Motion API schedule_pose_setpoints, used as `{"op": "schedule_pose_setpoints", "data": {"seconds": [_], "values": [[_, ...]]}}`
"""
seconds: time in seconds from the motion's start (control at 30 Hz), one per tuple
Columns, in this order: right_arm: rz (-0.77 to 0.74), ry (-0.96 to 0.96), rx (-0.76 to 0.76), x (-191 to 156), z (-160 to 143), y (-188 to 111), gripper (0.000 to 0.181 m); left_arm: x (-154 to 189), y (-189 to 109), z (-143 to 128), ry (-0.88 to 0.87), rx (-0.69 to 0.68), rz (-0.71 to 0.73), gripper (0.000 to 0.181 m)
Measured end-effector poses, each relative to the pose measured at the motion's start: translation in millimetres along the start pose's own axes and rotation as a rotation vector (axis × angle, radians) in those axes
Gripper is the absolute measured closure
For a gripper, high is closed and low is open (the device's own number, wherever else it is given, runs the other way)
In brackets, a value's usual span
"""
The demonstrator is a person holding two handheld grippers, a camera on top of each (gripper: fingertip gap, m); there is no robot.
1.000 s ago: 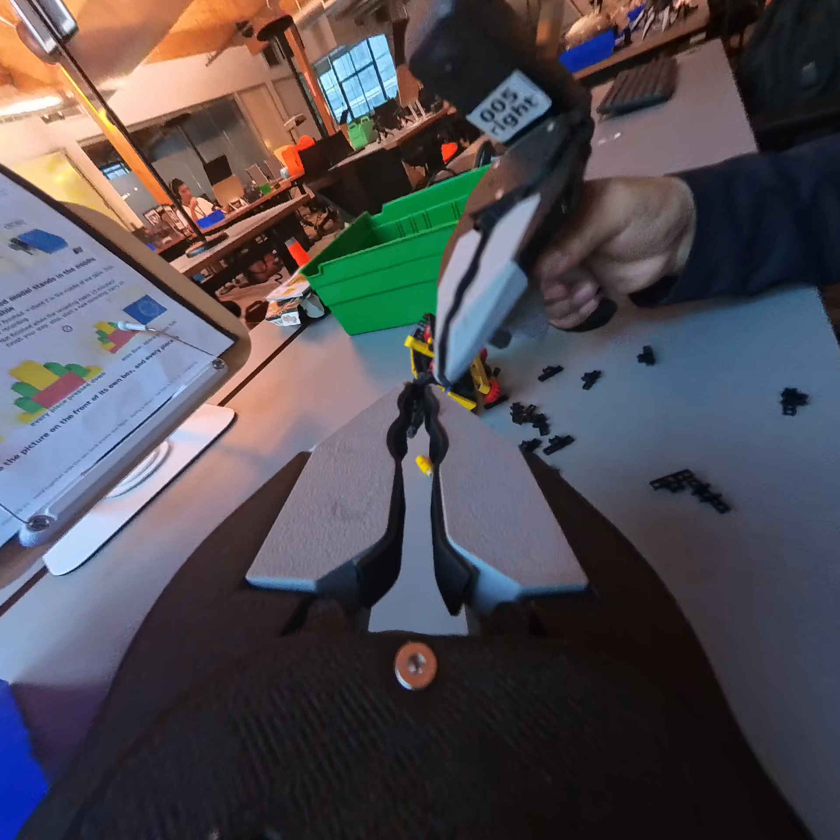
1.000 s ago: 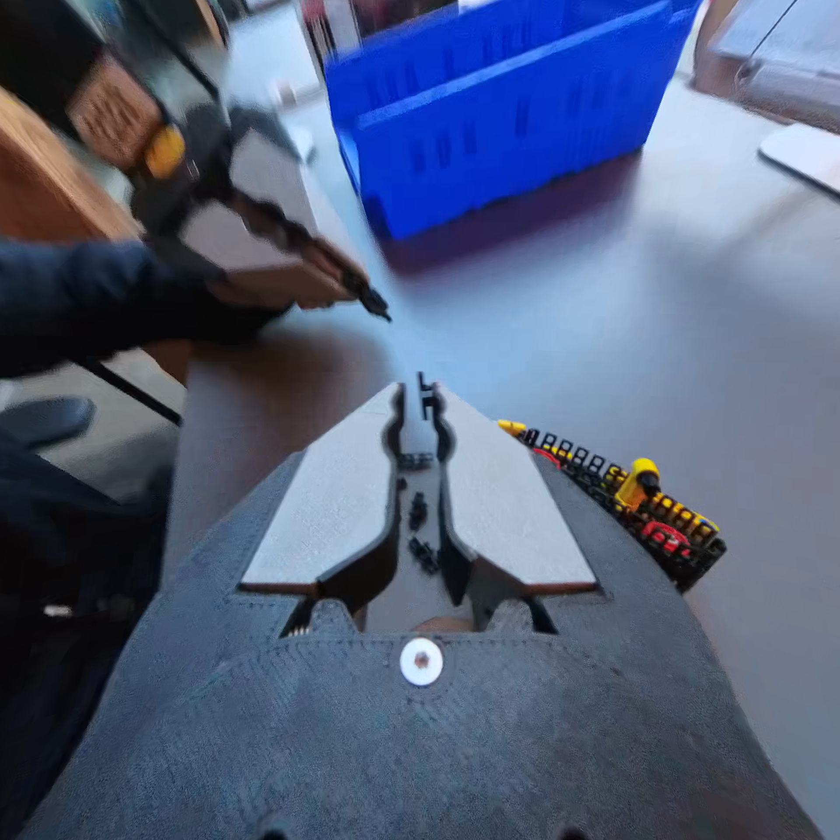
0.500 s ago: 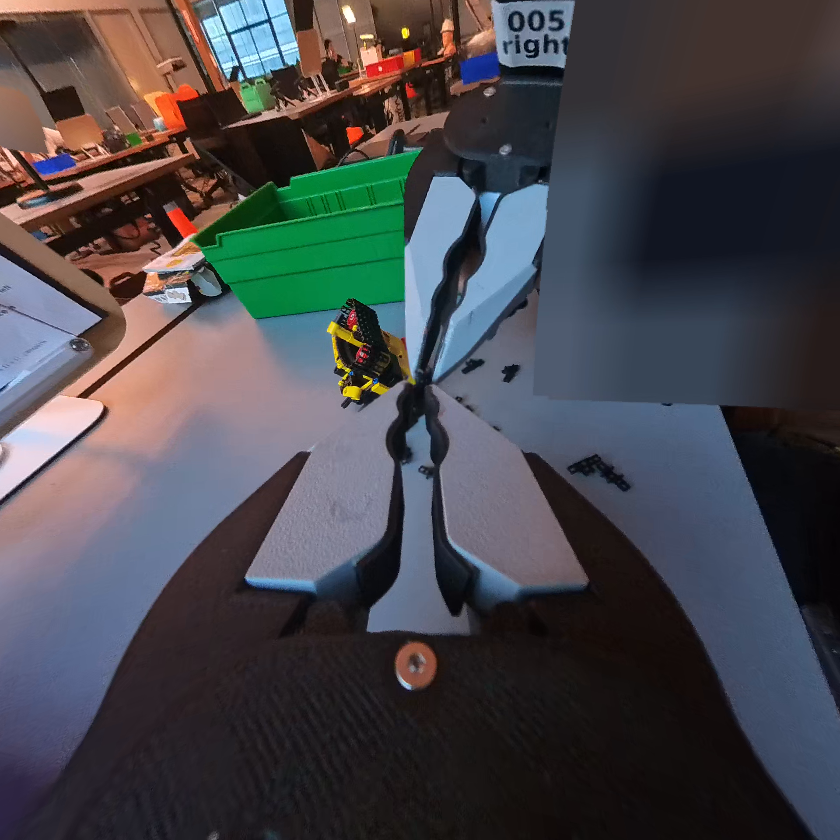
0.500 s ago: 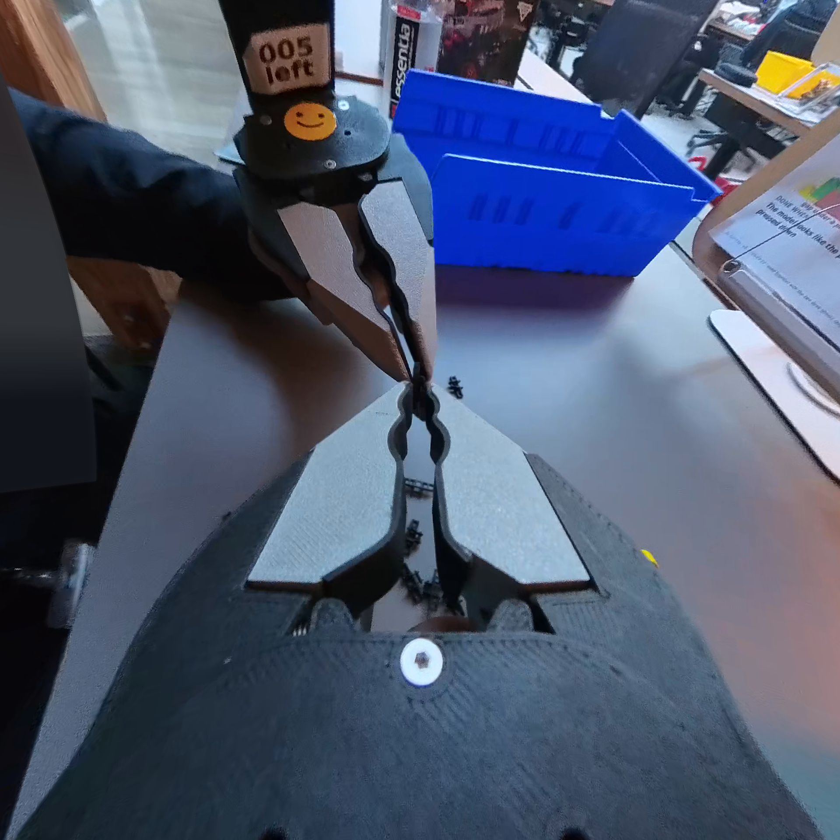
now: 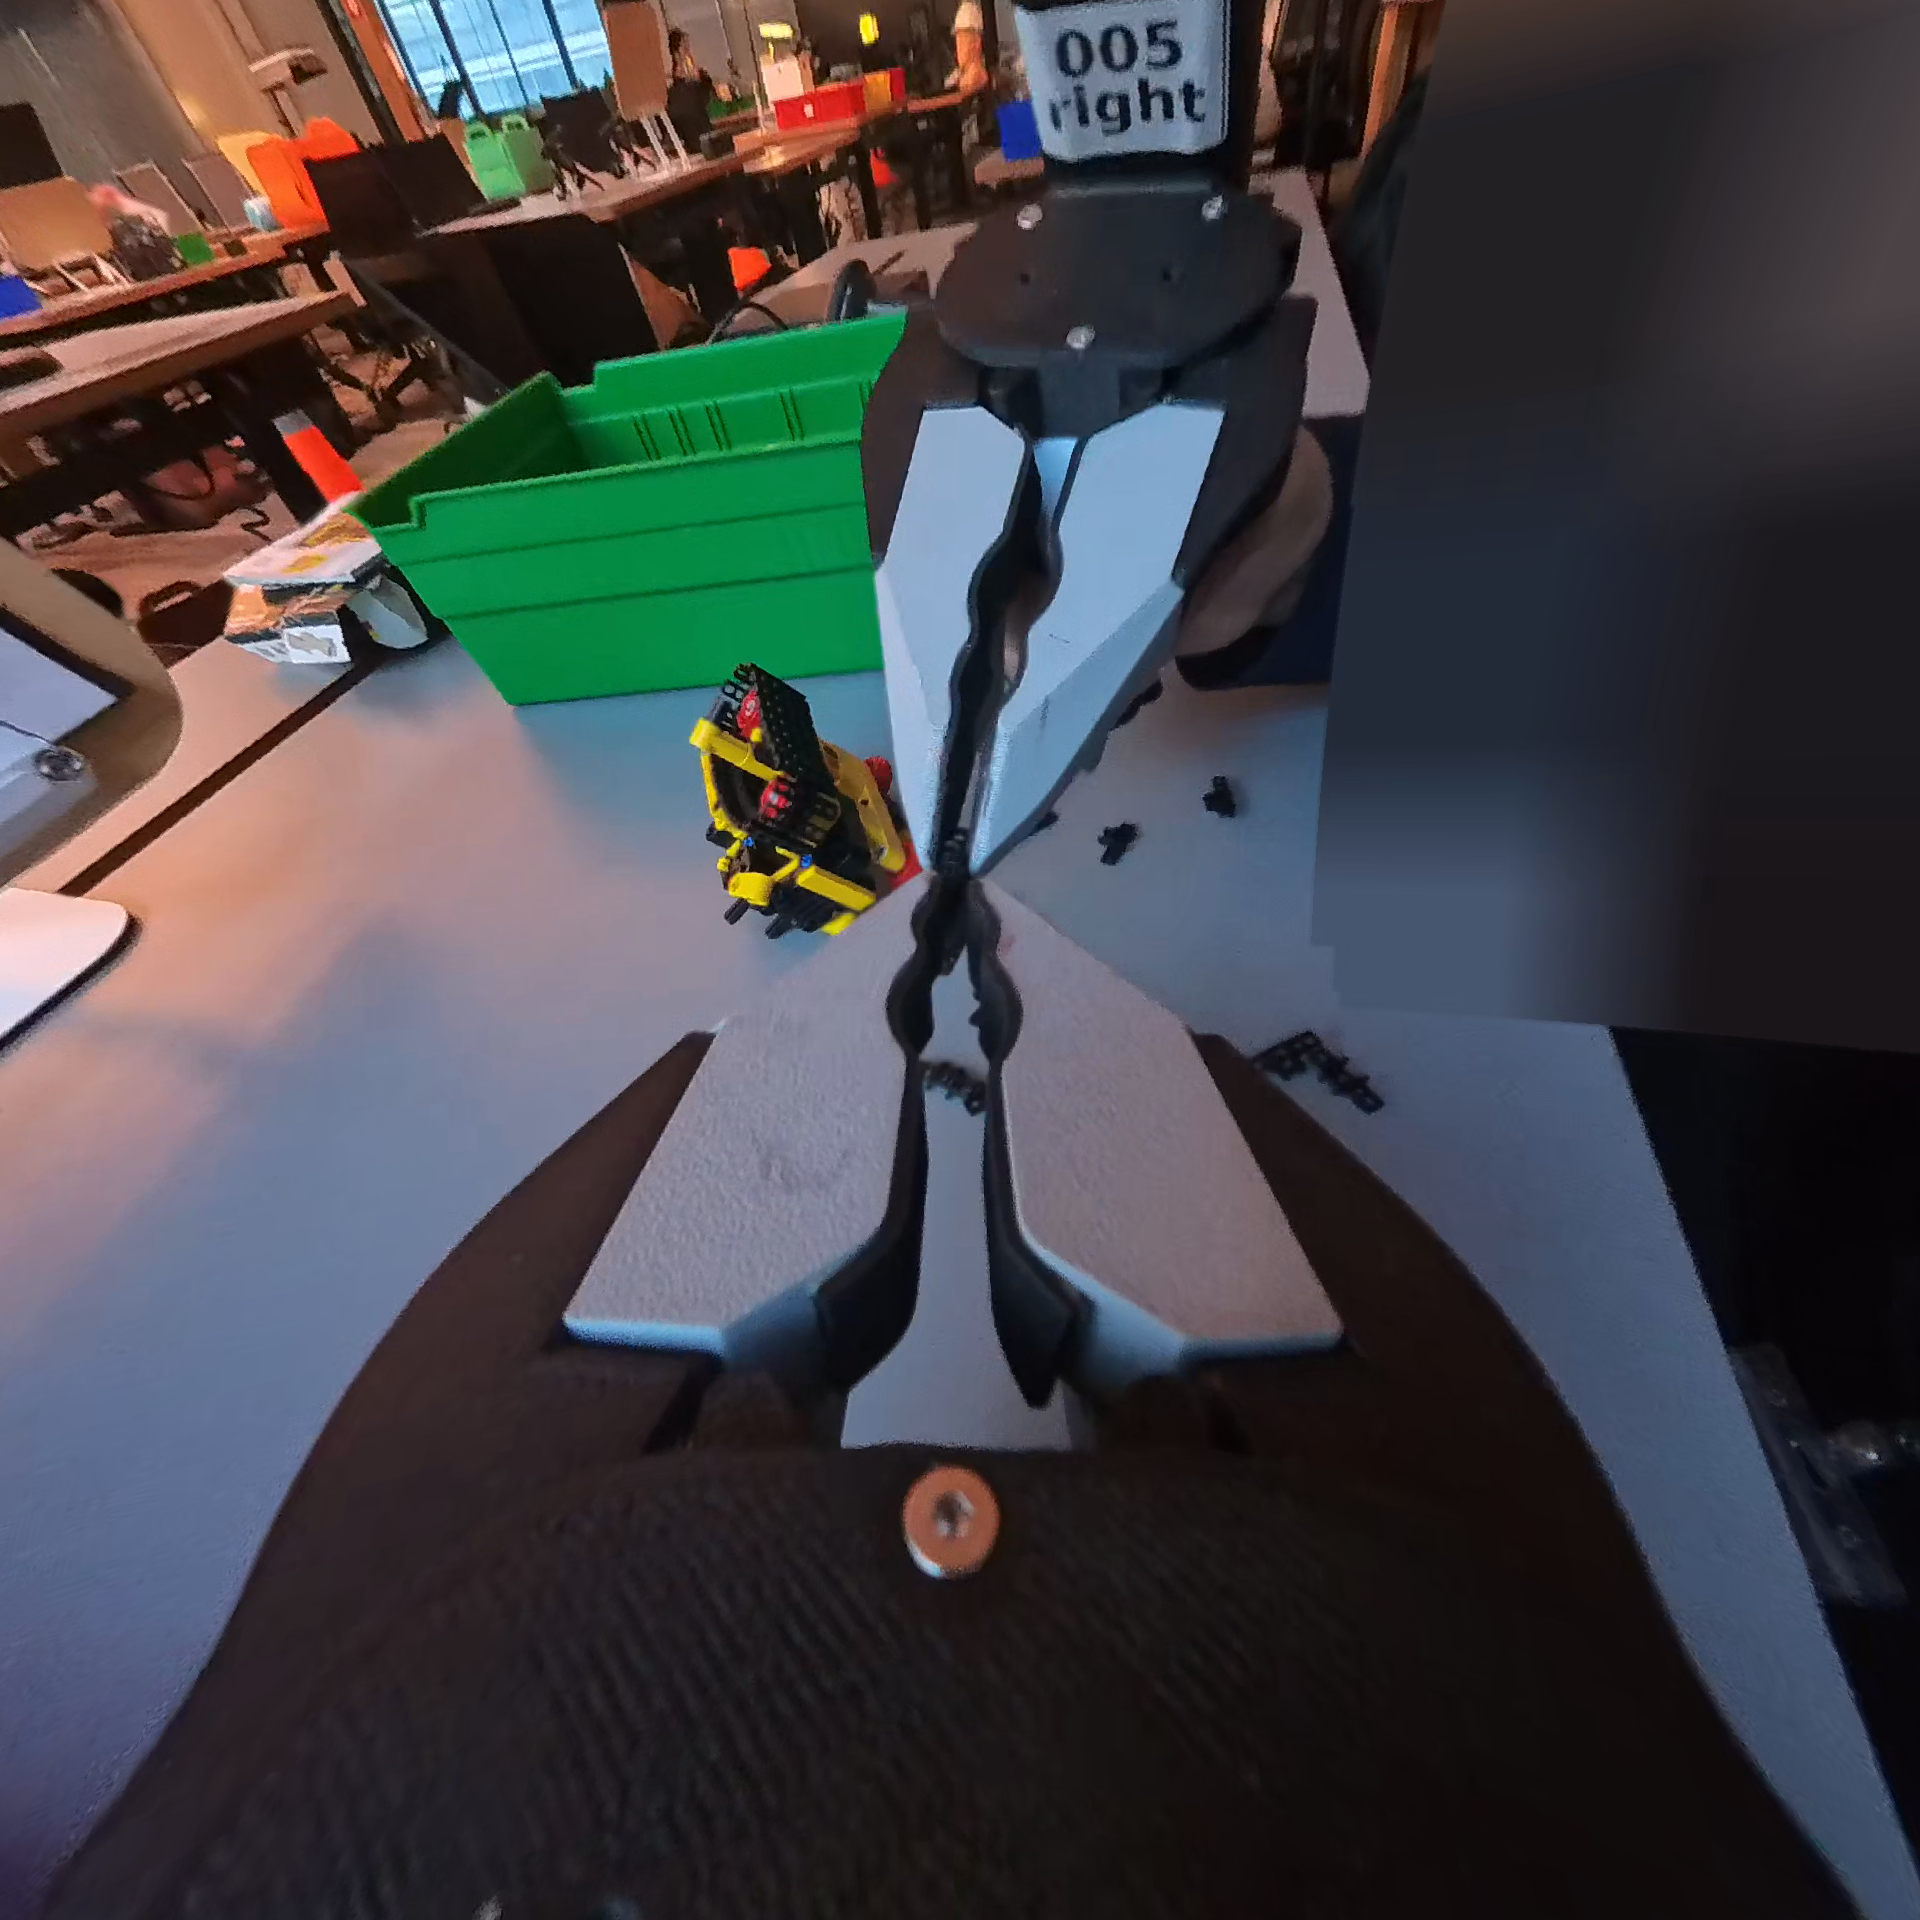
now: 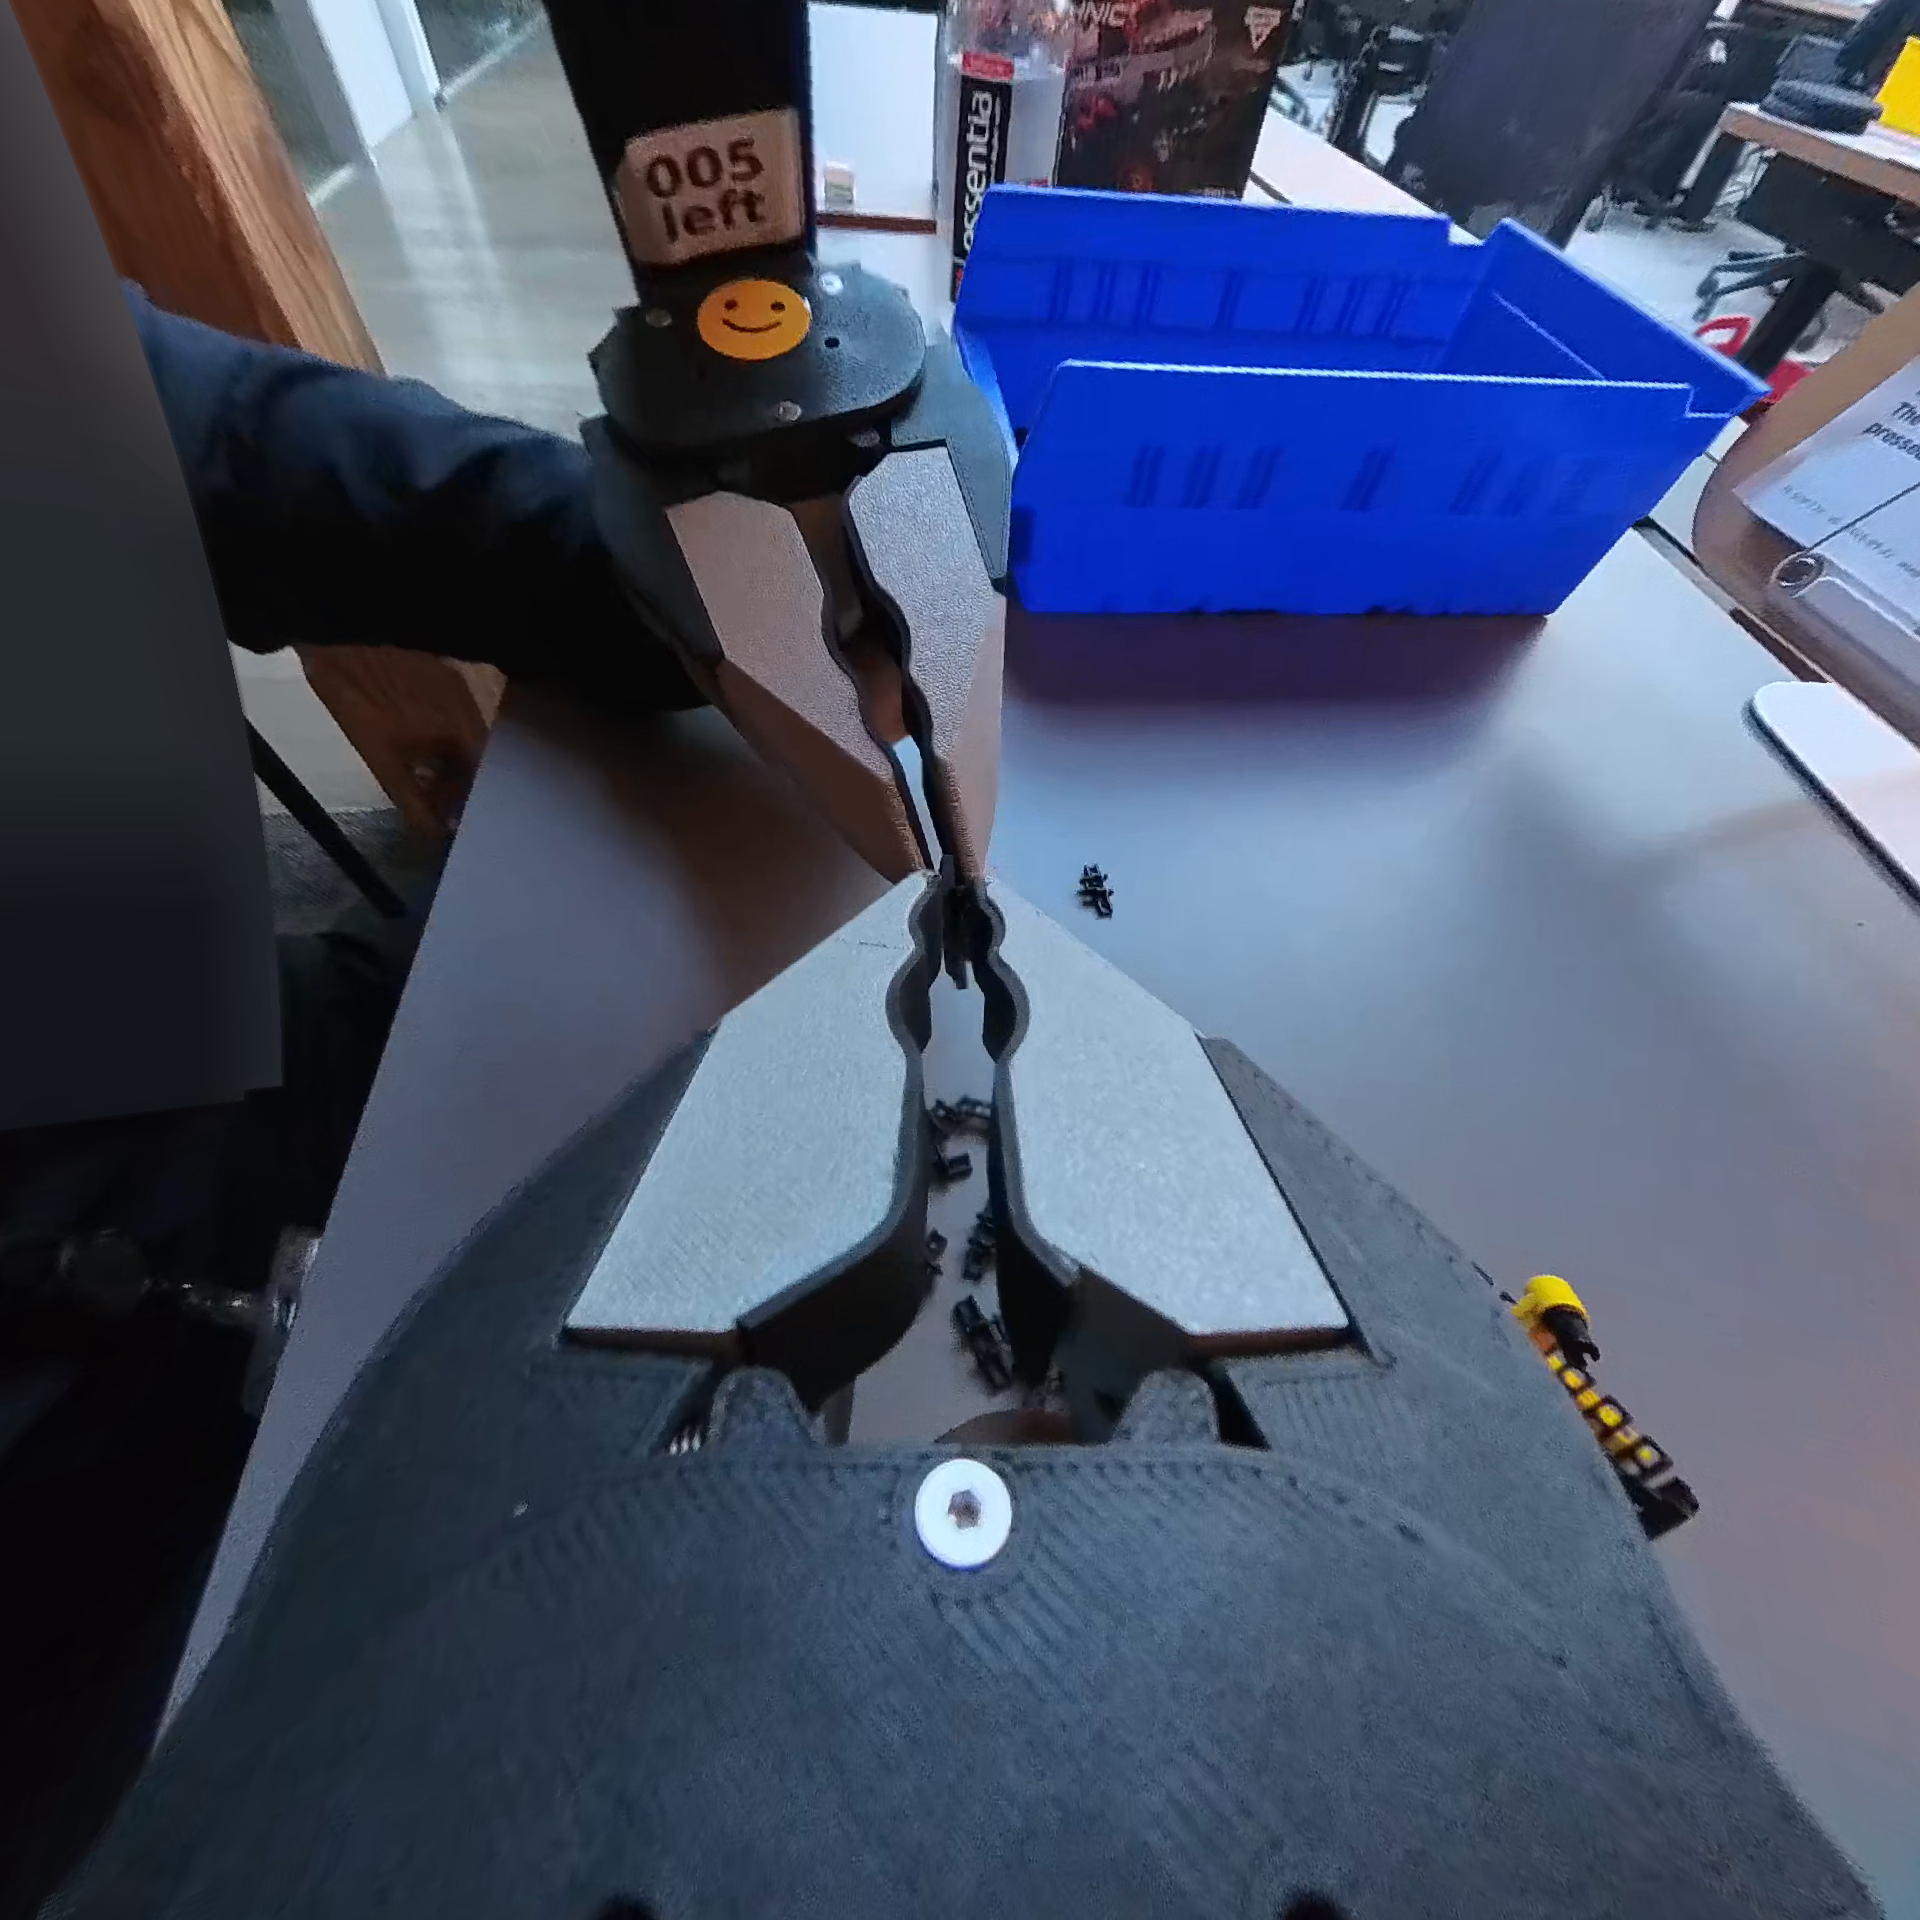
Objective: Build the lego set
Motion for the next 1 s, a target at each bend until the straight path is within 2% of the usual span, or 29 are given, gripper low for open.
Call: {"op": "schedule_pose_setpoints", "data": {"seconds": [0.2, 0.3, 0.43, 0.5, 0.57, 0.67, 0.83, 0.93, 1.0], "values": [[-0.045, 0.041, 0.032, 5, 1, 1, 0.18, -4, -2, 3, -0.044, 0.023, 0.013, 0.181], [-0.112, 0.092, 0.054, 9, 2, 4, 0.181, -10, -4, 5, -0.065, 0.029, 0.056, 0.181], [-0.25, 0.171, 0.041, 27, -5, 0, 0.181, -9, -4, 6, -0.103, 0.059, 0.03, 0.181], [-0.182, 0.188, 0.04, 26, -9, 0, 0.181, -9, -3, 6, -0.085, 0.051, 0.047, 0.181], [-0.115, 0.222, -0.068, 25, -22, 3, 0.179, -11, -5, 7, -0.078, 0.058, 0.06, 0.181], [-0.117, 0.117, -0.144, 23, -25, 0, 0.162, -16, -8, 6, -0.108, 0.056, 0.058, 0.181], [-0.062, -0.022, -0.066, 6, -6, 0, 0.162, -12, -5, 3, -0.093, 0.02, 0.033, 0.181], [-0.093, -0.086, -0.151, 4, -13, 5, 0.164, -10, -3, 2, -0.079, 0.006, 0.03, 0.181], [-0.056, -0.091, -0.239, 1, -25, 10, 0.167, -11, -4, 2, -0.072, 0.014, 0.041, 0.181]]}}
Point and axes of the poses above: each gripper's, where its closed fingertips meet, y out along the fingers, z out of its top, x = y × z across the jaws, the point moved 5 cm from there along -y, back along the fingers, and after that the axes turned 12 degrees about -y, right-handed, at the moved point
